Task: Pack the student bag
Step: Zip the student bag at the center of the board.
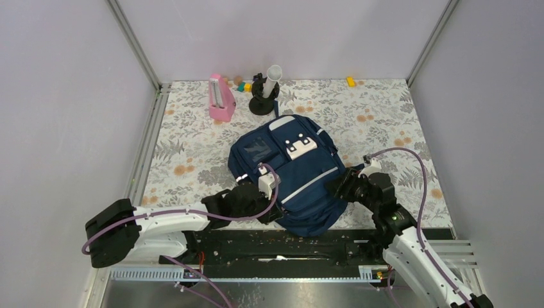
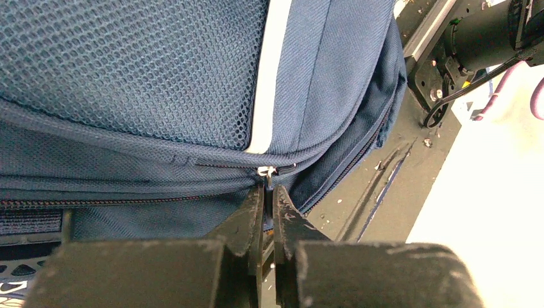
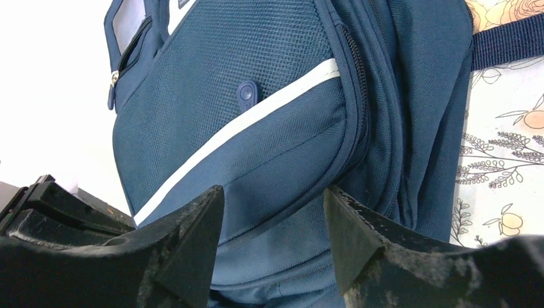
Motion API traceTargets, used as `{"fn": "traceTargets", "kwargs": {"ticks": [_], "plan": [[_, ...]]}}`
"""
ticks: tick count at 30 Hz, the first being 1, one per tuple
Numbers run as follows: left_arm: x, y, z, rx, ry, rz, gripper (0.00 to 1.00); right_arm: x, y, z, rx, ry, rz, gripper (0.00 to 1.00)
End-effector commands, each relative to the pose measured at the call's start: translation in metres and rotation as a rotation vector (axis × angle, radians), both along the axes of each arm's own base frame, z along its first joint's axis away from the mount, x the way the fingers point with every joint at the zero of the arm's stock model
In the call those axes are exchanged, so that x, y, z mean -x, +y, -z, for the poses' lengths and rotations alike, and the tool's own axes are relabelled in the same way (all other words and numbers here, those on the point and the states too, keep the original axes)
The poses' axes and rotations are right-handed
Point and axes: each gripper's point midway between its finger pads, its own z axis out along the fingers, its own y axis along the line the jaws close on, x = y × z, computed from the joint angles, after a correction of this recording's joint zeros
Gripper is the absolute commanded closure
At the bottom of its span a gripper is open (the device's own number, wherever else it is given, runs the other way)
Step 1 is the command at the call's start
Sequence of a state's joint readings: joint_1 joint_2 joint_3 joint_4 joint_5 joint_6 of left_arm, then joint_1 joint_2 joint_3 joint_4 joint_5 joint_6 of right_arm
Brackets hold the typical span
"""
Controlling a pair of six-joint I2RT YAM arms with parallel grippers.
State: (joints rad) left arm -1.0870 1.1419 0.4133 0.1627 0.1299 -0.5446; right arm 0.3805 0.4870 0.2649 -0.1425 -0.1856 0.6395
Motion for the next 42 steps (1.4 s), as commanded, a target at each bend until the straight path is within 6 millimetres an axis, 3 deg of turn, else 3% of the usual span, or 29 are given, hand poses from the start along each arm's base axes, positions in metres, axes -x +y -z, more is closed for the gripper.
{"fn": "traceTargets", "kwargs": {"ticks": [1,9,10,16,25,32,42], "plan": [[0.003,-0.025,-0.033,0.1,-0.021,0.04,1.0,-0.009,0.008,-0.004,-0.056,-0.031,-0.003,0.4],[0.005,-0.033,-0.038,0.106,-0.009,-0.005,1.0,-0.015,0.012,-0.002,-0.083,-0.04,0.004,0.98],[0.005,-0.035,-0.039,0.108,-0.005,-0.016,1.0,-0.015,0.012,-0.001,-0.083,-0.04,0.005,1.0],[0.006,-0.05,-0.042,0.122,0.022,-0.076,1.0,-0.015,0.012,0.001,-0.114,-0.048,0.021,1.0],[0.02,-0.089,-0.056,0.182,0.074,-0.06,1.0,-0.014,0.01,0.001,-0.122,-0.061,0.036,1.0],[0.017,-0.1,-0.057,0.205,0.13,-0.137,1.0,-0.014,0.01,-0.001,-0.126,-0.067,0.034,1.0],[0.014,-0.119,-0.092,0.316,0.161,-0.202,1.0,-0.018,0.003,-0.011,-0.157,-0.109,0.092,1.0]]}}
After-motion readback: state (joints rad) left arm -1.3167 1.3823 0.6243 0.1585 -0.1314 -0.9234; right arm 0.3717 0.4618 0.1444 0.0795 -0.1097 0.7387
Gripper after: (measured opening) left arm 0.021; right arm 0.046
